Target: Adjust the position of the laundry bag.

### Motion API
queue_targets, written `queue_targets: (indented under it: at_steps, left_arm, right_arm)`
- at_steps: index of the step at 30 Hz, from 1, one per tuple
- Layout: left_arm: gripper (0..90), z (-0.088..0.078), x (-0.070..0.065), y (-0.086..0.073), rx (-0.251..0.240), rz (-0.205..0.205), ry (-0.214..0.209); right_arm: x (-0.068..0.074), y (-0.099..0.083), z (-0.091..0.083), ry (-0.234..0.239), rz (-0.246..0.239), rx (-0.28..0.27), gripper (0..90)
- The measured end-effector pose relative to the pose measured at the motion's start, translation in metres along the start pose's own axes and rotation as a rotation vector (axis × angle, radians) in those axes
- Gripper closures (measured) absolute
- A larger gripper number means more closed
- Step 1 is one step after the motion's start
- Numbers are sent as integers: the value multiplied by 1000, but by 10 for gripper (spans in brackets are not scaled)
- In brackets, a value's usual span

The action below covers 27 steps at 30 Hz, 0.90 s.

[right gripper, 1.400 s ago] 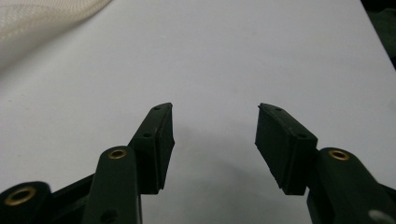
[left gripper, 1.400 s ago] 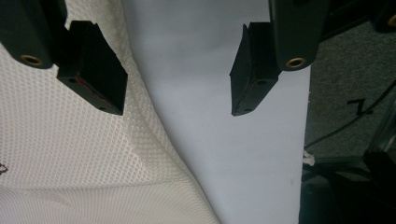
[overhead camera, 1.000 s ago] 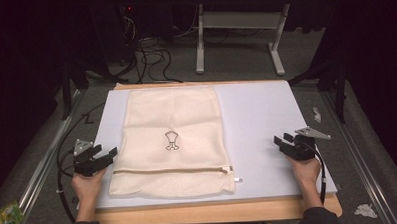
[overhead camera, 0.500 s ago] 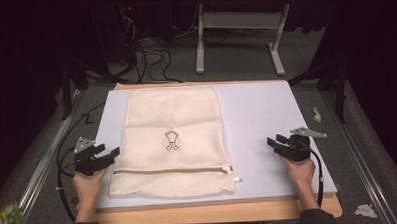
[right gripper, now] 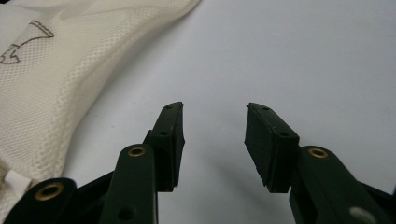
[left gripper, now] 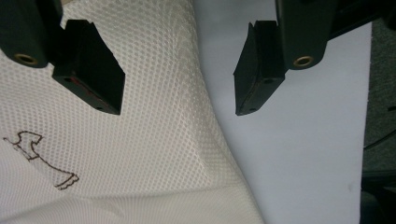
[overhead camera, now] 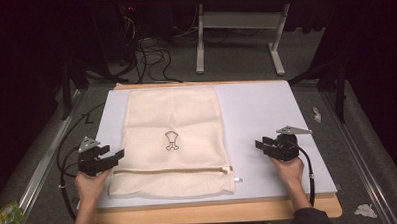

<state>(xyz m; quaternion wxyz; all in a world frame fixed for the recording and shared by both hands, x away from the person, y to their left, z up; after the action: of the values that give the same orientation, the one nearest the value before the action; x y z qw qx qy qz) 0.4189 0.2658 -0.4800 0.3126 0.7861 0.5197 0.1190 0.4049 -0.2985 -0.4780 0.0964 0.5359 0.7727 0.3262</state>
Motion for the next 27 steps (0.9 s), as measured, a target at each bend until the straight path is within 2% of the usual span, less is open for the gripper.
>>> queue_targets:
  at_steps: [3,9,10,16,18,27]
  left_arm:
    - [343,4,-1,0,14,-6,-14]
    - [347,9,-4,1,32,-17,-15]
    - [350,10,-4,1,37,-23,-15]
    - [365,13,-3,0,51,-23,-15]
    - [370,14,-1,-1,52,-40,-24]
    - [398,18,-3,-1,69,-38,-23]
  right_arm:
    - [8,1,2,19,-24,2,577]
    - [21,4,7,53,-45,20,577]
    - [26,5,10,71,-49,26,577]
    - [41,8,19,106,-90,52,575]
    - [50,8,25,115,-108,78,571]
    - [63,10,32,158,-117,95,551]
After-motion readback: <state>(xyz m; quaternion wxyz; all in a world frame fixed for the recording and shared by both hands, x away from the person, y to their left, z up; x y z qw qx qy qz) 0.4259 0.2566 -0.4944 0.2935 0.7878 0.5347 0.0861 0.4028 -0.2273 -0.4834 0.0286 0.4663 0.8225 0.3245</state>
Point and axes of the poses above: each handheld gripper's, and its own axes: z roughly forward along the jaws, y roughly out of its top, x roughly to its left, the point moved 3 cm from there along z, roughly forward along the jaws, and after that the axes turned 14 degrees about x, right-handed, at the moved point
